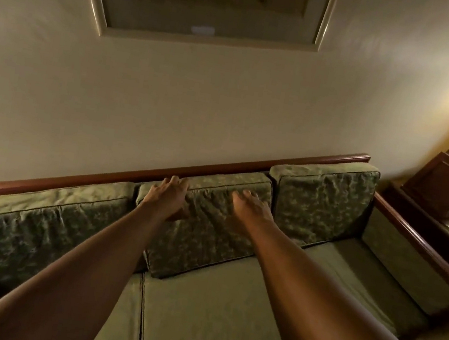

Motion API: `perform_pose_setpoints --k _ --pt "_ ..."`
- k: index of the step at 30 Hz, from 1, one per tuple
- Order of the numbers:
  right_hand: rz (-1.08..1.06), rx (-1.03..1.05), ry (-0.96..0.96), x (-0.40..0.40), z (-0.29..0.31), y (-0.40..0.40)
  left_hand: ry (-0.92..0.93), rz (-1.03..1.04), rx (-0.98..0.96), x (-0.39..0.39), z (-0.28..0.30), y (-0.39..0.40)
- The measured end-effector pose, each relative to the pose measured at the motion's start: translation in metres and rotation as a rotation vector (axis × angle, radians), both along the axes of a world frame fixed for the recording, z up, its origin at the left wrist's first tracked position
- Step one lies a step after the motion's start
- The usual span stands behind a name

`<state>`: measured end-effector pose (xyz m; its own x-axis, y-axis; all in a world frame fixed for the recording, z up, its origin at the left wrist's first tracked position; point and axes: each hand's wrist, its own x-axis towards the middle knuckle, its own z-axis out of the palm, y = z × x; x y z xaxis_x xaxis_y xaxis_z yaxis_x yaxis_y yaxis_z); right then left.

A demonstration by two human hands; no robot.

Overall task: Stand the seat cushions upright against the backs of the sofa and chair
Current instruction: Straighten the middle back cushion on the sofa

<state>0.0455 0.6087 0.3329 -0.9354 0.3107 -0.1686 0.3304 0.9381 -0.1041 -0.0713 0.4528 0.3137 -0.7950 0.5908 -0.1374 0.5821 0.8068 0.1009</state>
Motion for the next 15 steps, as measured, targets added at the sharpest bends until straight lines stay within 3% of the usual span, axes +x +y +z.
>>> perform_pose_setpoints --k 6,15 --pt "0.100 -0.040 -0.048 -0.090 -0.032 0.057 -0.004 0.075 -0.039 -0.062 -0.026 0.047" --pt "0.318 -0.055 -0.151 -0.212 -0.119 0.113 -0.096 0.186 -0.087 -0.149 -0.112 0.098"
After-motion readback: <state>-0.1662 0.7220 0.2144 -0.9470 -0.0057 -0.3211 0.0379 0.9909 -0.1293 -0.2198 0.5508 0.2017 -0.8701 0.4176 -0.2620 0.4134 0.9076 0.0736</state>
